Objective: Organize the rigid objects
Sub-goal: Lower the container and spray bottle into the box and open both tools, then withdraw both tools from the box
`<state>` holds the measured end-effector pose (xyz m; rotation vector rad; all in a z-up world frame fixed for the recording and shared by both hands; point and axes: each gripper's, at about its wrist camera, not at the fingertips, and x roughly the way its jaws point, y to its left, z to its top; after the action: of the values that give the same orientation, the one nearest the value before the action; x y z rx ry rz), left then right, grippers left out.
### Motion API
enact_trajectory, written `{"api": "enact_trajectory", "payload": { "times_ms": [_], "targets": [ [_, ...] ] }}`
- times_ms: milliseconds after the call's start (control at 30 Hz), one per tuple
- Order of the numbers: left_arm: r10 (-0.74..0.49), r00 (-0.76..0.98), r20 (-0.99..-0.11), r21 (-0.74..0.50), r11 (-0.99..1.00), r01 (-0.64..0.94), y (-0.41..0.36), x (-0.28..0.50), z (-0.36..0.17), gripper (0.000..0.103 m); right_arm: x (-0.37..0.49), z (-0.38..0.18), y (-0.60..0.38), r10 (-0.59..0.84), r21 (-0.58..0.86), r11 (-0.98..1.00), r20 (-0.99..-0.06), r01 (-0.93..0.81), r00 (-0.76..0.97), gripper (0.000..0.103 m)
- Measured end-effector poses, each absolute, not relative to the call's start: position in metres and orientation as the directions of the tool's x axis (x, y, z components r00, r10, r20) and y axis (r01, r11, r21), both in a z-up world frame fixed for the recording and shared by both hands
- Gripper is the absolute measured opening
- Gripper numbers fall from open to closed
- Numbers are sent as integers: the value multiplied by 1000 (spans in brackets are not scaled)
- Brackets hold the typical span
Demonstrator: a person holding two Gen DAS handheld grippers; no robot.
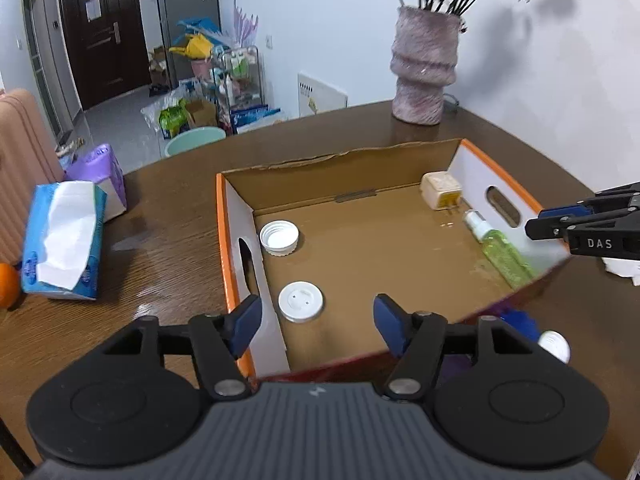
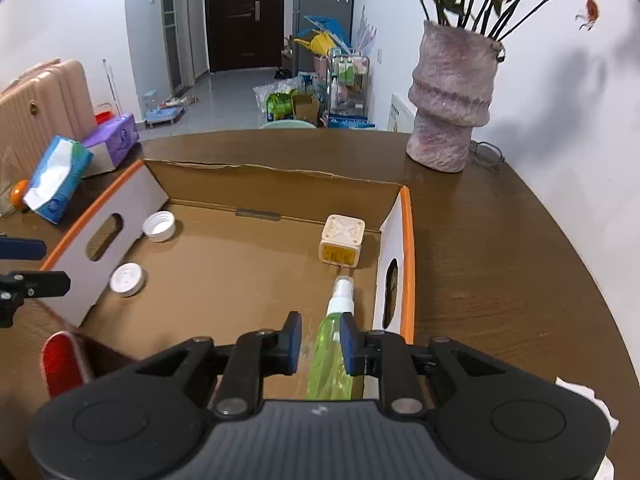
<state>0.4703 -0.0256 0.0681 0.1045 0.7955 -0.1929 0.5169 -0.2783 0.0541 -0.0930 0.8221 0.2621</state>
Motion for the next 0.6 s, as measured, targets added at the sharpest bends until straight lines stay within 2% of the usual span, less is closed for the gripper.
{"api": "enact_trajectory", "payload": {
  "times_ms": [100, 267, 333, 400, 533, 600],
  "targets": [
    [-134, 707, -695, 31, 976, 216, -27, 448, 80, 69, 495, 64, -279, 205, 23, 963, -708, -268, 676, 22],
    [-151, 761, -631, 27, 976, 217, -25, 408, 92, 85, 452, 79, -279, 226, 30, 963, -627, -266, 746, 45],
    [-163, 773, -613, 19, 975, 220, -24, 393, 92, 88, 433, 82, -277, 224, 30, 966, -595, -258, 772, 49],
    [-173, 794, -583, 10, 976, 220, -22, 378, 89, 98, 416, 84, -276, 223, 33, 968, -561, -247, 798, 57],
    [-187, 852, -490, -6, 977, 211, -18, 344, 82, 103, 379, 83, -275, 231, 55, 971, -476, -234, 848, 68],
    [-188, 875, -447, -14, 979, 203, -15, 328, 76, 103, 358, 79, -274, 224, 63, 974, -421, -218, 879, 80]
  ]
}}
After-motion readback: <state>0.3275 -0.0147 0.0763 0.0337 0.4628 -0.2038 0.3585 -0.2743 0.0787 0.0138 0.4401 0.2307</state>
